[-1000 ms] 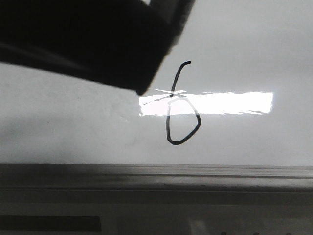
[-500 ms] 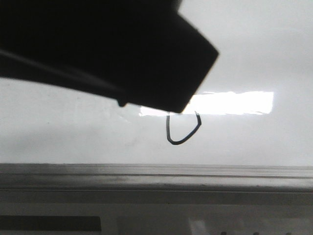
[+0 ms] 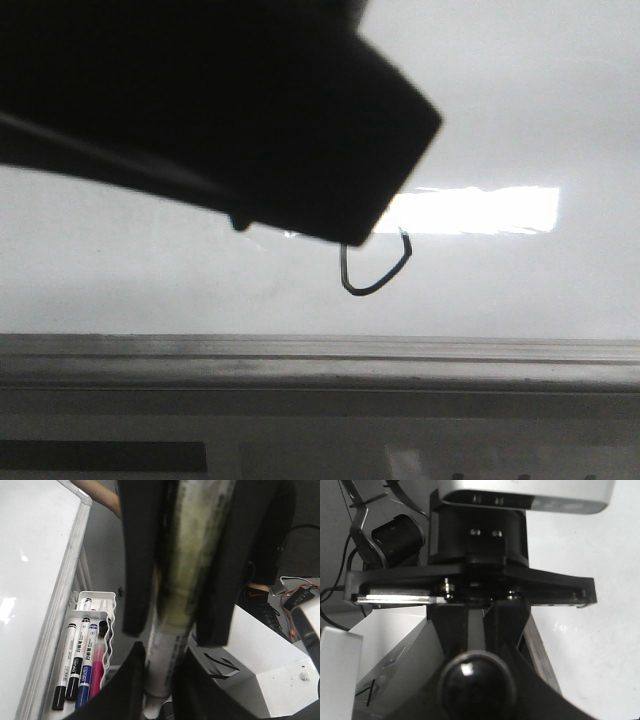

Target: Write number 6 on whiteboard

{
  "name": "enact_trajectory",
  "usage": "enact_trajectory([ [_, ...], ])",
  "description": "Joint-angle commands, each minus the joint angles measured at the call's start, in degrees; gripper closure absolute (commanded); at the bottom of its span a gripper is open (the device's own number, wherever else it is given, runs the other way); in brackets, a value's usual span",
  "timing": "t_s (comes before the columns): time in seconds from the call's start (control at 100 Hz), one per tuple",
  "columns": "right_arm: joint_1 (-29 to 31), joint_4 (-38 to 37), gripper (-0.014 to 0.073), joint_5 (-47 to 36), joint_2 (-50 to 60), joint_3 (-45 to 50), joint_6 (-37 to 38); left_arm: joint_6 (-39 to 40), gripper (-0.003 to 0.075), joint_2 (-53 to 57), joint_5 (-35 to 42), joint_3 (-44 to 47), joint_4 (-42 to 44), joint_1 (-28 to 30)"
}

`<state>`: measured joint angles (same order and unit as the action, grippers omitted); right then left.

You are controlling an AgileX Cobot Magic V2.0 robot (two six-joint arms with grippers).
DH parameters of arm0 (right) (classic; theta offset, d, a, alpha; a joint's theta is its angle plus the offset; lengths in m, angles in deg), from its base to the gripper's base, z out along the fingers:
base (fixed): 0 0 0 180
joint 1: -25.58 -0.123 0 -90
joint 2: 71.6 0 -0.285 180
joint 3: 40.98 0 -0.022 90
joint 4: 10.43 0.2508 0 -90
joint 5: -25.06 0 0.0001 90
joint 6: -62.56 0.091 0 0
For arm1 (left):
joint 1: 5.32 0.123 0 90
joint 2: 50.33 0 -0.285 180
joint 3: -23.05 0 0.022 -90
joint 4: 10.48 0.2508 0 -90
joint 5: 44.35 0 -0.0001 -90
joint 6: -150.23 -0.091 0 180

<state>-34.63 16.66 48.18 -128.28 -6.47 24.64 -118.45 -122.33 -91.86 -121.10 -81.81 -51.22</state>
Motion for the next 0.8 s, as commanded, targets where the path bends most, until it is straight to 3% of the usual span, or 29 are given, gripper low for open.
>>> enact_trajectory([
  [0.0, -0.2, 4.5, 0.0571, -3.1, 0.2, -2.0, -0.1, 0.2, 0.0741, 0.6, 3.1, -1.8, -3.4, -0.1],
  [0.15, -0.2, 5.1, 0.0248, -3.3, 0.2, -2.0, -0.1, 0.2, 0.0741, 0.6, 3.1, -1.8, -3.4, -0.1],
  [0.26, -0.2, 5.1, 0.0124, -4.1, 0.2, -2.0, -0.1, 0.2, 0.0741, 0.6, 3.0, -1.8, -3.4, -0.1],
  [0.55, 0.4, 3.1, 0.0112, -11.2, 1.8, -2.0, -0.1, 0.2, 0.0741, 0.6, 2.1, -1.8, -3.4, -0.1],
  [0.79, 5.3, -0.2, 0.0127, -11.2, 3.5, -2.0, -0.1, 0.3, 0.0741, 0.7, -0.2, -1.8, -3.4, -0.1],
])
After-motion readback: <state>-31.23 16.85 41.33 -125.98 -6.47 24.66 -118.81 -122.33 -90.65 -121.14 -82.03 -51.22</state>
